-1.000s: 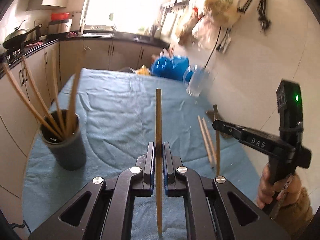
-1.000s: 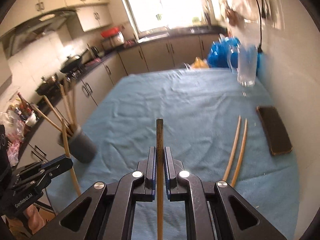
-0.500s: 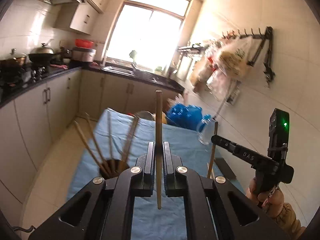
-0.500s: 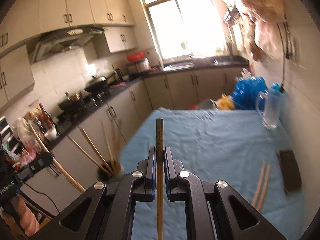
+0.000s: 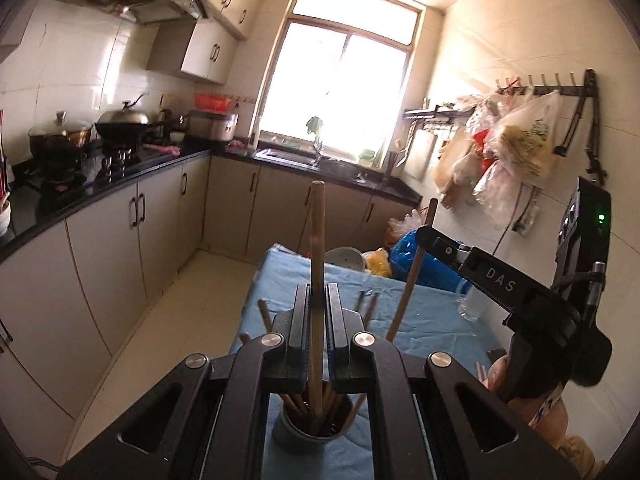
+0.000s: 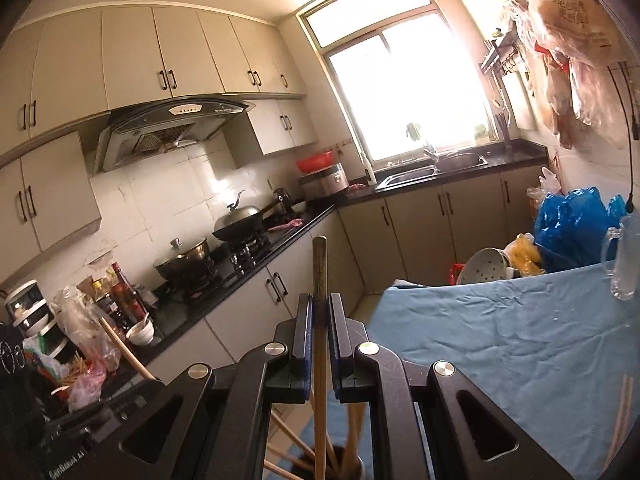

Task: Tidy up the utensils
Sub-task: 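Lift both held chopsticks and carry them over the black holder, then lower the chopsticks into the black holder and open both tools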

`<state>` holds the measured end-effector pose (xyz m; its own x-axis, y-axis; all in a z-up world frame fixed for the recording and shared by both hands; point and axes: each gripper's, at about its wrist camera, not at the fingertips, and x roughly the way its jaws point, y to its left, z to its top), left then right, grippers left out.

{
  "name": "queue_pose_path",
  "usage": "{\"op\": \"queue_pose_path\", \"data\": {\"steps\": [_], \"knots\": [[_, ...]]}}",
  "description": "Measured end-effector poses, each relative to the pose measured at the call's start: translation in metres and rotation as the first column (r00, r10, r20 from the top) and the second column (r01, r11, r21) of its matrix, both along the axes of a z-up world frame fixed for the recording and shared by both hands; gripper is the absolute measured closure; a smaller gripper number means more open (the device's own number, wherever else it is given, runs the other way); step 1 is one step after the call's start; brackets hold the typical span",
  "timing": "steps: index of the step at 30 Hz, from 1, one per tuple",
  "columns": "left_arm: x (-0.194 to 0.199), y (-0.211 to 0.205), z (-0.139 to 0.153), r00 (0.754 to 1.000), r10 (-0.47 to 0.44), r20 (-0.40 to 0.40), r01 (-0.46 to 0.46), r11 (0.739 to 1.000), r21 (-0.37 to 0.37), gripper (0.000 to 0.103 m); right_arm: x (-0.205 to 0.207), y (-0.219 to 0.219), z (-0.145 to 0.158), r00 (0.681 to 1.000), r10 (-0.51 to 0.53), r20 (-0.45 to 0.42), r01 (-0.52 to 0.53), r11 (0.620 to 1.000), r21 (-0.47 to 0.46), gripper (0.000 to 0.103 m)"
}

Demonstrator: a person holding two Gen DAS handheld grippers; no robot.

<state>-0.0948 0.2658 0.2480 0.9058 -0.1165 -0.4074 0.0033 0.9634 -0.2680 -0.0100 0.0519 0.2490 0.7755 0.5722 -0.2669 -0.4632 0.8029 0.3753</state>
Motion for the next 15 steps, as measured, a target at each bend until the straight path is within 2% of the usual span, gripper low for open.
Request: {"op": "queue_pose_path", "data": {"steps": [6,12,13,15], "knots": [[0.025,0.003,-0.029,0.998,-0.007,-0.069,0.005,1.0,-0.023,0.097,0.016,0.026,-0.028,1.0,-0.029,-0.003,0.029,0.997,-0.078,0.095],[0.022,0.003,-0.037,0.996,-0.003,-0.084,0.0,0.999,-0.04,0.096,0.019,0.03,-0.05,0.999,-0.008,-0.037,0.003,0.99,-0.142,0.094],[0.02,0.002,-0.037,0.996,-0.006,-0.085,0.003,0.999,-0.038,0.096,0.017,0.029,-0.052,0.999,-0.014,-0.031,0.009,0.988,-0.153,0.093],[0.016,0.001,-0.034,0.996,-0.006,-0.084,0.004,1.0,-0.03,0.094,0.015,0.031,-0.053,0.999,-0.002,-0.036,-0.004,0.985,-0.17,0.085]]}}
